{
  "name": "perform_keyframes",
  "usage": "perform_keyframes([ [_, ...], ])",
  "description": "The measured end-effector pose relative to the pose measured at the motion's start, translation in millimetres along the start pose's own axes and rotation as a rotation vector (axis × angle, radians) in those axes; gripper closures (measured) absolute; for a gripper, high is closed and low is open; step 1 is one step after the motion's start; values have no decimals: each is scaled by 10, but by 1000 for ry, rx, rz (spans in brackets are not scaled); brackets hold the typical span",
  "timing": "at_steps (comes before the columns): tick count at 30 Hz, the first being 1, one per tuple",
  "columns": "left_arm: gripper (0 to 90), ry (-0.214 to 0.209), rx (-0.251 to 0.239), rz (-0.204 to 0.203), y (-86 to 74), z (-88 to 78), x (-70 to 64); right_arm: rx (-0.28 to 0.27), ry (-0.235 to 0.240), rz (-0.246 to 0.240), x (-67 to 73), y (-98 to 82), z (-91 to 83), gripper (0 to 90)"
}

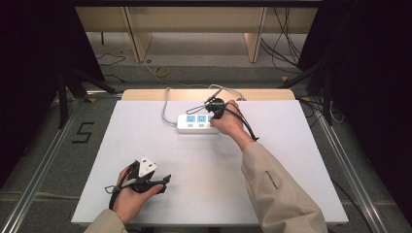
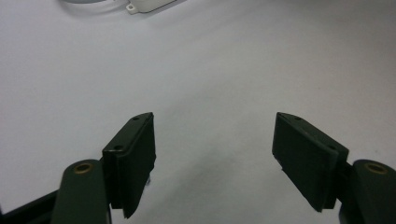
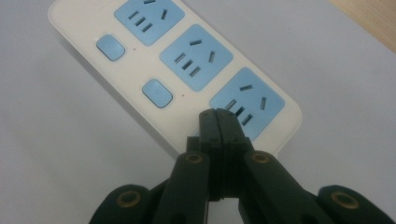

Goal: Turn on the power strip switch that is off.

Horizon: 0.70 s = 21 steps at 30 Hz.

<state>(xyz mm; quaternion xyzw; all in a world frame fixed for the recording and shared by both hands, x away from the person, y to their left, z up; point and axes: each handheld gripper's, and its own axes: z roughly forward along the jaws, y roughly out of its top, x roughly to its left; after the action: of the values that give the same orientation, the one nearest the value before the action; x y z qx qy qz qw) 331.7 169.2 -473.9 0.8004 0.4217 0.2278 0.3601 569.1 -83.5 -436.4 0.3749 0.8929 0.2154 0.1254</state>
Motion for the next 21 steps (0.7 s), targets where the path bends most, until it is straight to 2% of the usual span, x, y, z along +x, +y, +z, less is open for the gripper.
perform_keyframes([
  [21, 300, -4, 0, 3, 5, 8, -20, 1, -8, 13, 6, -23, 31, 900],
])
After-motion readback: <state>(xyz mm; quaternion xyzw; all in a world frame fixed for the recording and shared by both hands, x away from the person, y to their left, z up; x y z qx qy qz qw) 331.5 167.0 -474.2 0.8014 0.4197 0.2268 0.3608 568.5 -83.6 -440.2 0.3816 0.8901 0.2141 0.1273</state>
